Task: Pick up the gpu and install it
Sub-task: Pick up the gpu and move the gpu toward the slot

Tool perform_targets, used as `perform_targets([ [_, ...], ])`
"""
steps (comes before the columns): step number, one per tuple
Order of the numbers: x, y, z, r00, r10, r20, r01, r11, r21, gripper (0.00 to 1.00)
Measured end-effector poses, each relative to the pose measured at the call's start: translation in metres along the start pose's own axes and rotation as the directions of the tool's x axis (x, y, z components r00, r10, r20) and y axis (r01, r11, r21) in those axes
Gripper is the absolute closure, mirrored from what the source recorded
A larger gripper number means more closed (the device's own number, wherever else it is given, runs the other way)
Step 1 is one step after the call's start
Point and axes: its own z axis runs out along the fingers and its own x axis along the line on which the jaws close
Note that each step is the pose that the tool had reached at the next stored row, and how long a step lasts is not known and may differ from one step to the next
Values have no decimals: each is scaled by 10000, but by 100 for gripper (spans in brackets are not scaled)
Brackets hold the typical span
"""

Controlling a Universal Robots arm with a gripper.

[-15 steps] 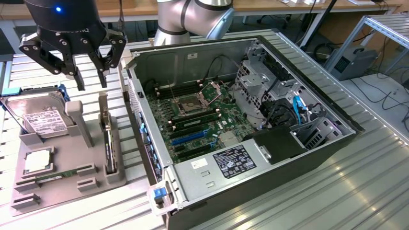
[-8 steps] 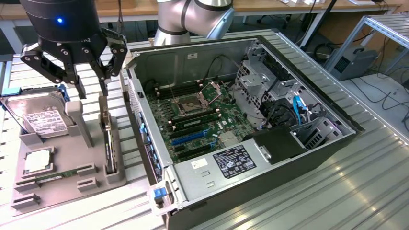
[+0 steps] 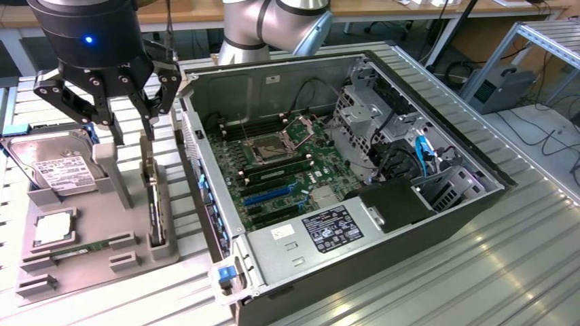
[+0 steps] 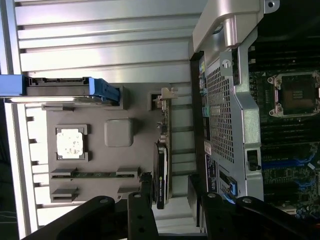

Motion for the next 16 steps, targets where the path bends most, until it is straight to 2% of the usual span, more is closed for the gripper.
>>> perform_targets([
  [3,0,0,5,10000,0,1,0,10000,1,58],
  [5,3,-3,128,10000,-1,2,1,10000,25,58],
  [9,3,-4,135,10000,-1,2,1,10000,26,58],
  [11,8,-8,302,10000,-2,5,2,10000,72,58],
  [16,8,-9,320,10000,-2,5,2,10000,73,58],
])
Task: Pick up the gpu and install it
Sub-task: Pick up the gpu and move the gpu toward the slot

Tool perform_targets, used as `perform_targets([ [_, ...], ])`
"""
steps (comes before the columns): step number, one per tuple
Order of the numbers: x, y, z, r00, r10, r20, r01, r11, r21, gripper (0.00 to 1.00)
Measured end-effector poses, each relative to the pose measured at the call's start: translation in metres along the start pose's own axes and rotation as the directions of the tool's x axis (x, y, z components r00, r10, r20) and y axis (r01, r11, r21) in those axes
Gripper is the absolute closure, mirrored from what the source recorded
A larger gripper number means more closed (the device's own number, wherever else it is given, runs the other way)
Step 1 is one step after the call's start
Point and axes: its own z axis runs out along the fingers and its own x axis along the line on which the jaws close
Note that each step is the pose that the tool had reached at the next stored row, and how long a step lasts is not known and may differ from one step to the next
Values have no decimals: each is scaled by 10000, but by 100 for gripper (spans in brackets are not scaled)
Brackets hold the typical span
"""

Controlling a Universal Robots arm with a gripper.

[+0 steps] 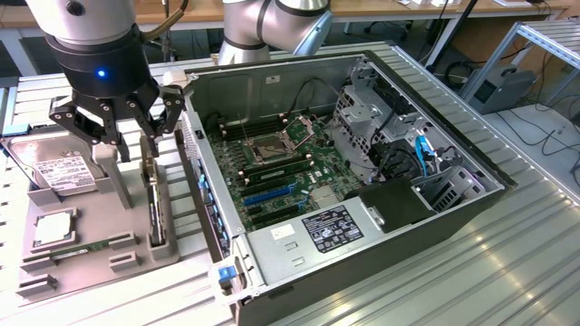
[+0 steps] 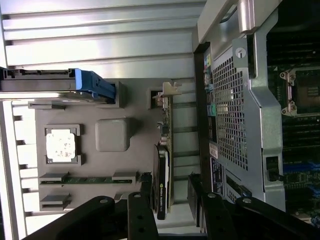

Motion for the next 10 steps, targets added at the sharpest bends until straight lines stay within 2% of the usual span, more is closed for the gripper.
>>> perform_targets([
  [10,1,-1,31,10000,1,1,-1,10000,-1,58],
])
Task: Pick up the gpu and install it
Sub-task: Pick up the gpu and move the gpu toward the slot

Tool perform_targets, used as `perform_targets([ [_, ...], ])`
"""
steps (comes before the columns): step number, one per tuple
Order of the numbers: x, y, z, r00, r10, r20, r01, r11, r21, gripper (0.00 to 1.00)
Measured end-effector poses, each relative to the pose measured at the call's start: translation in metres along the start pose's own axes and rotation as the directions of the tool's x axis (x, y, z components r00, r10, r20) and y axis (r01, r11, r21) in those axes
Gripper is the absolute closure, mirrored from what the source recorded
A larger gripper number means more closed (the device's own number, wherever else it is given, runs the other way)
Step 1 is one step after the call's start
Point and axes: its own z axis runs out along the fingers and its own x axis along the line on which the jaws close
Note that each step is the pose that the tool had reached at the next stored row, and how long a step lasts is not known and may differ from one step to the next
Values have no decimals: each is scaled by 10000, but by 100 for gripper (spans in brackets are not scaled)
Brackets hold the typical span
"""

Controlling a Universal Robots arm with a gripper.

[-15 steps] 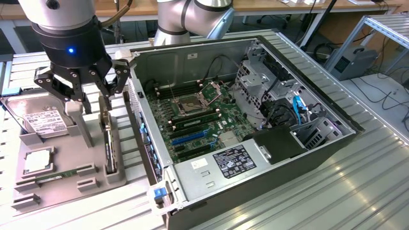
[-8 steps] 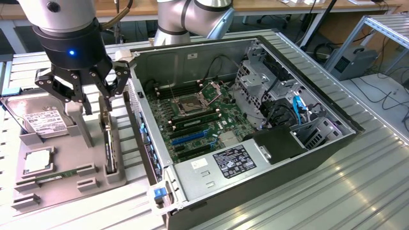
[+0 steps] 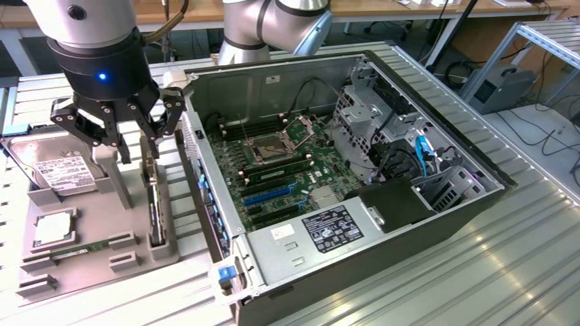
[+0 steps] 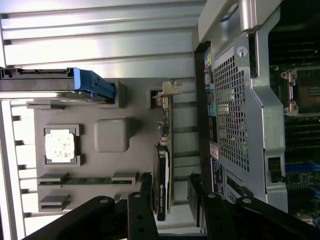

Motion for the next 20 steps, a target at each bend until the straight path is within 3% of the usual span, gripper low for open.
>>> perform_targets([
  [10,3,-5,122,10000,-1,-1,1,10000,3,58],
  [16,6,-9,248,10000,-2,-1,2,10000,4,58],
  [20,7,-10,270,10000,-1,0,1,10000,4,58],
])
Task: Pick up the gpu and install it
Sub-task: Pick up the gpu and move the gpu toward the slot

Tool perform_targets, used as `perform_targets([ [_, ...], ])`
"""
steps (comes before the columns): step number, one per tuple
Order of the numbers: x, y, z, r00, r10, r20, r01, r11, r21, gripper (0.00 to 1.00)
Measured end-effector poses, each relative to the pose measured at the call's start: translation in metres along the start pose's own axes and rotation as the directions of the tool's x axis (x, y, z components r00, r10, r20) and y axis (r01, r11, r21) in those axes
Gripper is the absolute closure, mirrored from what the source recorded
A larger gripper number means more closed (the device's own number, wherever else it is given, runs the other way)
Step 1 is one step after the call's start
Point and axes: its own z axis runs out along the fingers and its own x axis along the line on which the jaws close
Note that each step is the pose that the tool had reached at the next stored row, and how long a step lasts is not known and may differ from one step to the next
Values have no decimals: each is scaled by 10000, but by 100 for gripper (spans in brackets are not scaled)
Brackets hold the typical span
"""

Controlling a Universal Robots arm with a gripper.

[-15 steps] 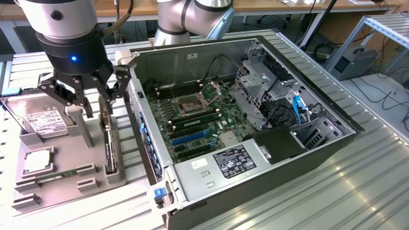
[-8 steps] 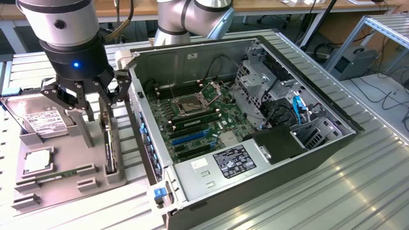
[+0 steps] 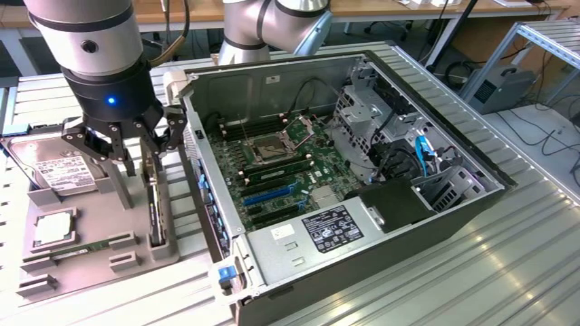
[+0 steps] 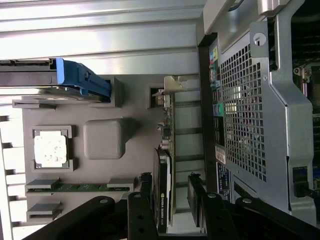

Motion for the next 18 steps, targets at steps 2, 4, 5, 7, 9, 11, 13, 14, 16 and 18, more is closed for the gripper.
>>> perform_targets([
  [2,0,0,5,10000,0,0,0,10000,0,58],
  [4,0,0,8,10000,0,-1,0,10000,0,58],
  [5,0,0,10,10000,0,0,0,10000,0,58],
  [7,0,-1,15,10000,-1,0,1,10000,0,58],
  [9,1,-1,26,10000,0,0,0,10000,0,58],
  [11,1,-1,38,10000,0,-1,0,10000,1,58],
  [13,1,-2,42,10000,-1,0,1,10000,0,58],
  [14,1,-2,43,10000,0,0,0,10000,0,58],
  [16,1,-2,52,10000,0,-1,0,10000,1,58],
  [18,1,-3,57,10000,0,0,0,10000,0,58],
])
